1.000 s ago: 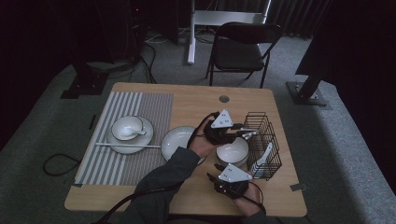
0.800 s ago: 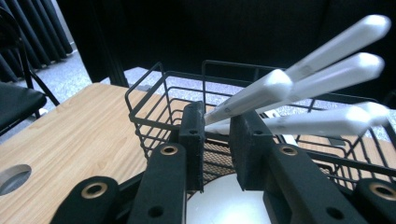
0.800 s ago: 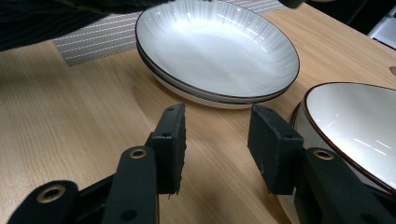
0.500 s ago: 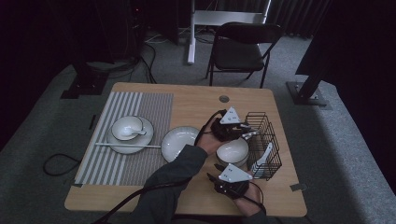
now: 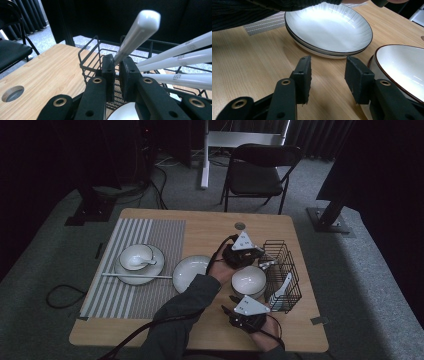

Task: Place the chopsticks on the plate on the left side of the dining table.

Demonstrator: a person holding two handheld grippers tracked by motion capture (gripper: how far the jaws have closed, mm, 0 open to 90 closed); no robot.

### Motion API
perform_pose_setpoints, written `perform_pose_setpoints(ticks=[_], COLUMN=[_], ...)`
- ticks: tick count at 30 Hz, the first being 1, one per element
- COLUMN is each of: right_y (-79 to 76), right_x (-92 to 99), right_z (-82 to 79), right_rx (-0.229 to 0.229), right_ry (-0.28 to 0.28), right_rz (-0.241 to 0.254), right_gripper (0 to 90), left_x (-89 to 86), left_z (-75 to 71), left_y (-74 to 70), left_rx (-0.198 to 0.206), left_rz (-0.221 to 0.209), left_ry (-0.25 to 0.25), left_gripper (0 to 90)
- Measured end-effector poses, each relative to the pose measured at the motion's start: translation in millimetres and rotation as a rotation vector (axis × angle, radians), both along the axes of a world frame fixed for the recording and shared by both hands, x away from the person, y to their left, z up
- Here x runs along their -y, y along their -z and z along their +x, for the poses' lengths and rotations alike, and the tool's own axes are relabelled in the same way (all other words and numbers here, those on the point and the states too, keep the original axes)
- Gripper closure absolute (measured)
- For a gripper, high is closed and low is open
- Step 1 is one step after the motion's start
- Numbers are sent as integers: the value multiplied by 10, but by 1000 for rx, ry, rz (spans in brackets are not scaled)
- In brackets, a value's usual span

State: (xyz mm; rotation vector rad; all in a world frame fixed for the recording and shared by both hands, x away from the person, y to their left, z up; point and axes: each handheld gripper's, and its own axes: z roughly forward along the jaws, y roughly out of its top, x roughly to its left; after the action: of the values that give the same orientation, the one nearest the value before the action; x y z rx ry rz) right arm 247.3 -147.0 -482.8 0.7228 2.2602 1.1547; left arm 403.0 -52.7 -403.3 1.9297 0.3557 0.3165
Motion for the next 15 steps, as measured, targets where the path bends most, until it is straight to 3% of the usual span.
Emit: perform_pose_setpoints(ticks=[15], right_y=[20], right_x=[3], right_z=[8], right_rx=[-6], right_ry=[0], right_rz=[-5], right_gripper=[560], left_x=[74], left_z=[-9], left_y=[10], left_rx=[4], left_rz=[-1], left_ry=[25], left_gripper=[775])
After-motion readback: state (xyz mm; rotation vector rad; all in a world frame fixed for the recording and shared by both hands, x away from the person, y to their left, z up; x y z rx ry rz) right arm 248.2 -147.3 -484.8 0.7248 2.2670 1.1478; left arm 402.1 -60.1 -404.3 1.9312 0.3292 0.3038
